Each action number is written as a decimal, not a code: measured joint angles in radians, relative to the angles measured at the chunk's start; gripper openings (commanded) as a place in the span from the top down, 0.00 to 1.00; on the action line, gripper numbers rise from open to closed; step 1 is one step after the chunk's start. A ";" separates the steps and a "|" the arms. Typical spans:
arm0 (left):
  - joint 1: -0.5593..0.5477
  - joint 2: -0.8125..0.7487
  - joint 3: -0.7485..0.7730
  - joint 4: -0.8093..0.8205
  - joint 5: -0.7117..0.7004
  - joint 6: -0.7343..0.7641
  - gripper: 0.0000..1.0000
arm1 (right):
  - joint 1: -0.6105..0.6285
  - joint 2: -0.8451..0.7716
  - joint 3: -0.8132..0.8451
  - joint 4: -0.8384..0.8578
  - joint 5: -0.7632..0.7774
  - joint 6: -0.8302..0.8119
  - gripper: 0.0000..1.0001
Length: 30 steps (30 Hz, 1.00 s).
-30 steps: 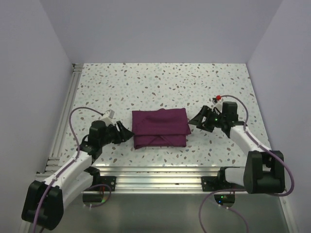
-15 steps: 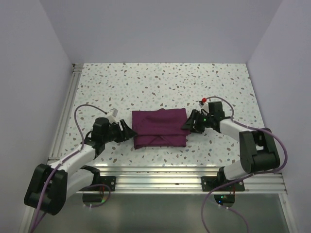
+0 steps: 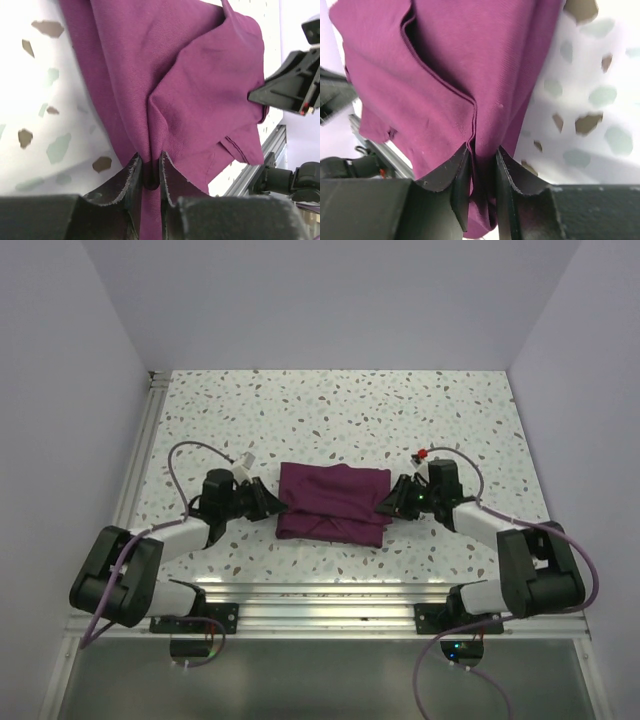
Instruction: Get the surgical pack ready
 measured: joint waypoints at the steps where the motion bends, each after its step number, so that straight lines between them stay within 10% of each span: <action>1: 0.000 0.016 0.011 0.005 0.003 0.007 0.90 | 0.009 -0.023 -0.020 0.006 0.014 0.008 0.75; 8: 0.000 0.184 0.174 0.000 0.008 0.062 0.94 | 0.108 -0.260 -0.170 -0.005 0.127 0.071 0.72; 15: -0.010 0.316 0.359 -0.045 -0.023 0.104 0.68 | 0.195 -0.445 -0.214 -0.151 0.195 0.113 0.27; 22: 0.012 0.208 0.389 -0.180 -0.171 0.143 0.44 | 0.195 -0.522 -0.103 -0.401 0.329 0.051 0.25; 30: 0.067 -0.027 0.270 -0.283 -0.257 0.145 0.44 | 0.206 -0.513 0.081 -0.591 0.462 -0.074 0.32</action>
